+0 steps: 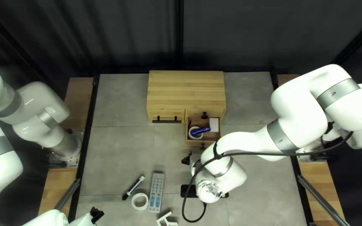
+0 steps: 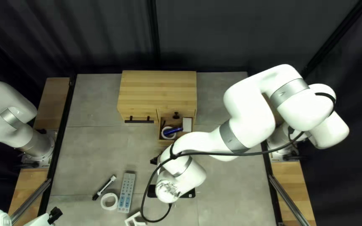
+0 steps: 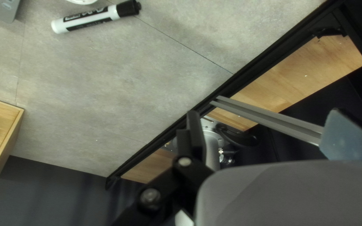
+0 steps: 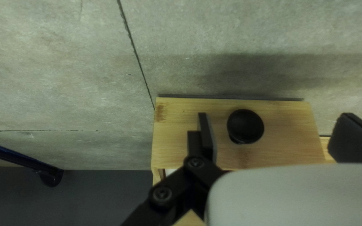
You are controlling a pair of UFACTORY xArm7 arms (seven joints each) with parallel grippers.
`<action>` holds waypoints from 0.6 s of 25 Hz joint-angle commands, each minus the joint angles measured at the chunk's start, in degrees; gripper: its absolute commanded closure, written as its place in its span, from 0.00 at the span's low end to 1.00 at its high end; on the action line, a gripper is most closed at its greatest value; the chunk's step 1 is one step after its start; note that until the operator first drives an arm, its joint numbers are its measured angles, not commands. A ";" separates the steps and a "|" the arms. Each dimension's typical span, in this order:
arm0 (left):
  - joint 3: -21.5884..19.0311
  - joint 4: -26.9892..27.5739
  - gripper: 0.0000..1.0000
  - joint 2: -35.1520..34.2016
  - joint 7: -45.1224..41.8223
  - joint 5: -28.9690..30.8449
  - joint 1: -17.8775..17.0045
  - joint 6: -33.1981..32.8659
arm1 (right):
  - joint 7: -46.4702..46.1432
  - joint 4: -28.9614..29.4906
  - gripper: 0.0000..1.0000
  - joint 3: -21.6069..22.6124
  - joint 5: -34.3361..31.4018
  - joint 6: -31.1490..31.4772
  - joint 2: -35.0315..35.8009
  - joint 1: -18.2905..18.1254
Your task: Open drawers and place objects into drawer and close
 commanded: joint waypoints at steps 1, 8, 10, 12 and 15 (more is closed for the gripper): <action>0.00 0.00 0.00 0.00 0.00 0.00 0.00 0.00 | 0.23 0.16 0.00 -0.15 0.06 0.19 0.16 -0.06; 0.00 0.00 0.00 0.00 0.00 0.00 0.00 0.00 | 0.56 0.04 0.02 -0.22 0.05 0.17 -0.04 -0.05; 0.00 0.00 0.00 0.00 0.00 0.00 0.00 0.00 | 0.70 -0.34 0.01 -0.19 -0.08 0.03 -0.25 0.02; 0.00 0.00 0.00 0.00 0.00 0.00 0.00 0.00 | 0.83 -0.83 0.01 -0.15 -0.20 -0.23 -0.43 0.08; 0.00 0.00 0.00 0.00 0.00 0.00 0.00 0.00 | 1.01 -1.94 0.00 -0.07 -0.43 -0.60 -1.04 0.21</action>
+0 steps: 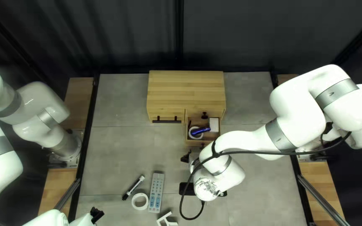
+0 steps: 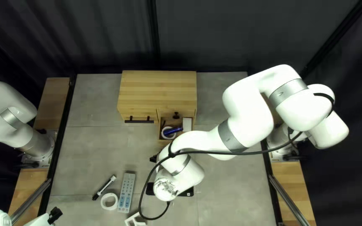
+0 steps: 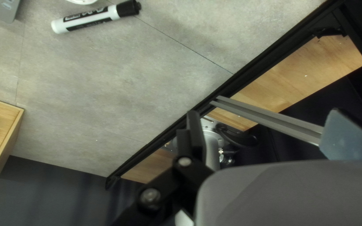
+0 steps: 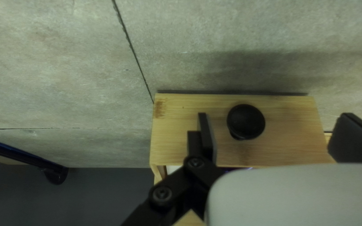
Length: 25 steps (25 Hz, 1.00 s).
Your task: Open drawers and place objects into drawer and close
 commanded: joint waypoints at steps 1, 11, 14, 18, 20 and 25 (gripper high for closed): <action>0.00 0.00 0.00 0.00 0.00 0.00 0.00 0.00 | 0.29 -1.53 0.00 0.08 -0.32 -0.54 -0.87 0.12; 0.00 0.00 0.00 0.00 0.00 0.00 0.00 0.00 | -0.26 -1.61 0.09 -0.30 -0.76 -1.40 -0.25 -0.48; 0.00 0.00 0.00 0.00 0.00 0.00 0.00 0.00 | -0.18 -1.53 0.08 -0.34 -0.74 -1.58 -0.01 -0.56; 0.00 0.00 0.00 0.00 0.00 0.00 0.00 0.00 | 0.03 -1.71 0.10 -0.39 -0.64 -1.64 0.01 -0.63; 0.00 0.00 0.00 0.00 0.00 0.00 0.00 0.00 | 0.18 -1.82 0.27 -0.41 -0.61 -1.67 -0.04 -0.63; 0.00 0.00 0.00 0.00 0.00 0.00 0.00 0.00 | 0.45 -2.01 0.90 -0.57 -0.76 -2.02 0.07 -0.75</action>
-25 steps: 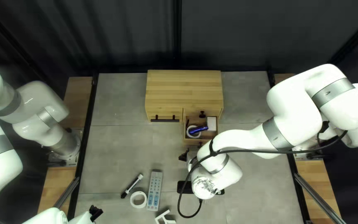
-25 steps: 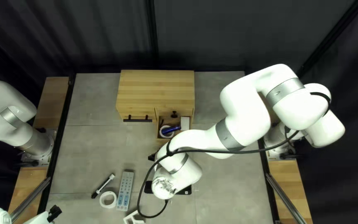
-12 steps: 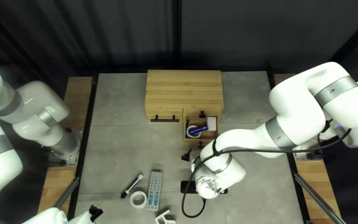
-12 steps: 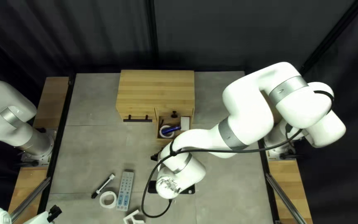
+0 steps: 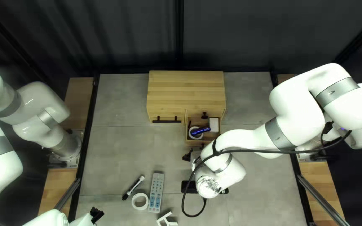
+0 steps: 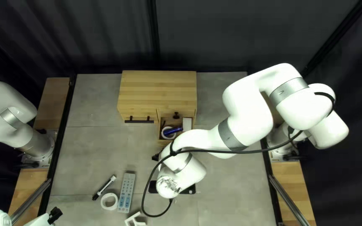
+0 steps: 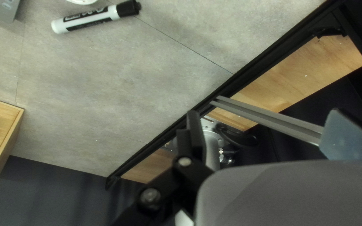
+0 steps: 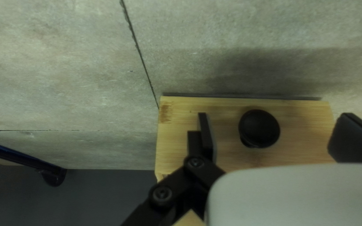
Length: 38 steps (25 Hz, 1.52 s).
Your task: Open drawers and place objects into drawer and close
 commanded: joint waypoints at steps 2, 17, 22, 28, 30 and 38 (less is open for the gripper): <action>0.00 0.00 0.00 0.00 0.00 0.00 0.00 0.00 | 0.19 -0.21 0.93 -0.17 -0.22 -0.38 0.07 -0.13; 0.00 0.00 0.00 0.00 0.00 0.00 0.00 0.00 | 0.58 -0.72 0.92 0.06 -0.59 -0.05 -0.84 0.51; 0.00 0.00 0.00 0.00 0.00 0.00 0.00 0.00 | 0.61 -0.36 0.92 0.15 -0.63 -0.02 -0.46 0.67; 0.00 0.00 0.00 0.00 0.00 0.00 0.00 0.00 | 0.43 0.63 0.93 0.39 -0.57 0.55 -0.08 1.06; 0.00 0.00 0.00 0.00 0.00 0.00 0.00 0.00 | 0.48 0.66 0.93 0.46 -0.61 0.60 -0.08 1.18; 0.00 0.00 0.00 0.00 0.00 0.00 0.00 0.00 | 0.70 0.59 0.94 0.63 -0.73 1.14 -0.31 1.68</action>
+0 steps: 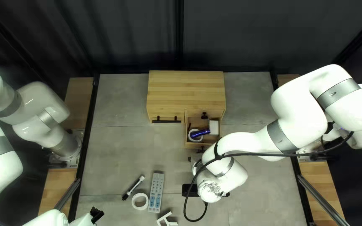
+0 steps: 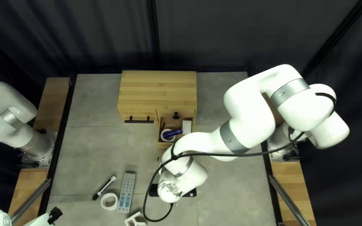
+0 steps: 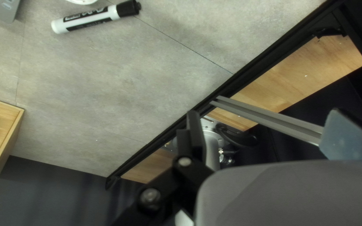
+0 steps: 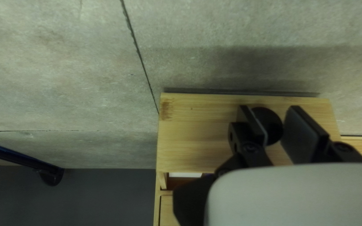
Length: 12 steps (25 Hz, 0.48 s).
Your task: Open drawers and place objects into drawer and close
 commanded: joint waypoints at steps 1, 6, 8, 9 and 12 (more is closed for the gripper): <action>0.00 0.00 0.00 0.00 0.00 0.00 0.00 0.00 | 0.16 0.01 0.94 0.09 -0.03 0.16 0.06 0.21; 0.00 0.00 0.00 0.00 0.00 0.00 0.00 0.00 | -0.01 0.44 0.86 0.23 0.06 0.41 0.20 0.36; 0.00 0.00 0.00 0.00 0.00 0.00 0.00 0.00 | -0.28 0.75 0.25 0.32 0.18 0.87 -0.02 0.45; 0.00 0.00 0.00 0.00 0.00 0.00 0.00 0.00 | -0.53 1.05 0.06 0.43 0.29 1.42 -0.31 0.61; 0.00 0.00 0.00 0.00 0.00 0.00 0.00 0.00 | -1.15 2.48 0.00 0.88 0.77 3.34 -0.70 1.26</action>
